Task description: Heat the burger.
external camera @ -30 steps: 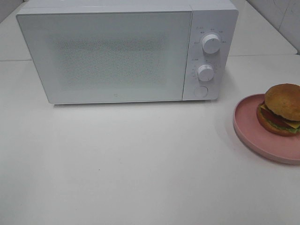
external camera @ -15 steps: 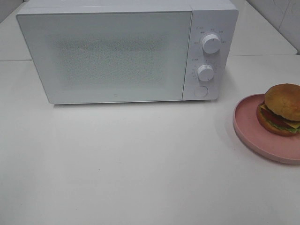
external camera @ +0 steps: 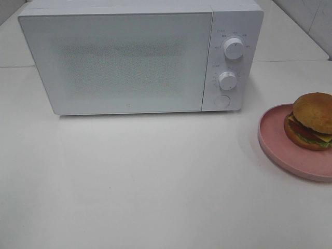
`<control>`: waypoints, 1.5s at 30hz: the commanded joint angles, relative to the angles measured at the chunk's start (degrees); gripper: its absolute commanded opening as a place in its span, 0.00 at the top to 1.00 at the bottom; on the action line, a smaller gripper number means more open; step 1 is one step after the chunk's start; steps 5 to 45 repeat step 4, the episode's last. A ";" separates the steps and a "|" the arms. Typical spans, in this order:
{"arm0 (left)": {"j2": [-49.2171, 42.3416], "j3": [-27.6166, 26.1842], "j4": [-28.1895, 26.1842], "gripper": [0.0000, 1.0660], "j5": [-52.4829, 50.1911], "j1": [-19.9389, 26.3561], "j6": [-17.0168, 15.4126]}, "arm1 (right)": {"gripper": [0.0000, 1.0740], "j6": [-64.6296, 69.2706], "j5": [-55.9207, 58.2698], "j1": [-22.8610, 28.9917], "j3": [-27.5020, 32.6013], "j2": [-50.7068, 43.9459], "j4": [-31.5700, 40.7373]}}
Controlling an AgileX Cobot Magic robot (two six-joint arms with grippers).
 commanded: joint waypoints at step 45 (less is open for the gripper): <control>-1.43 0.11 -0.40 1.00 -0.86 -0.34 -0.06 | 0.40 -0.17 -0.74 -0.23 0.11 -1.43 0.34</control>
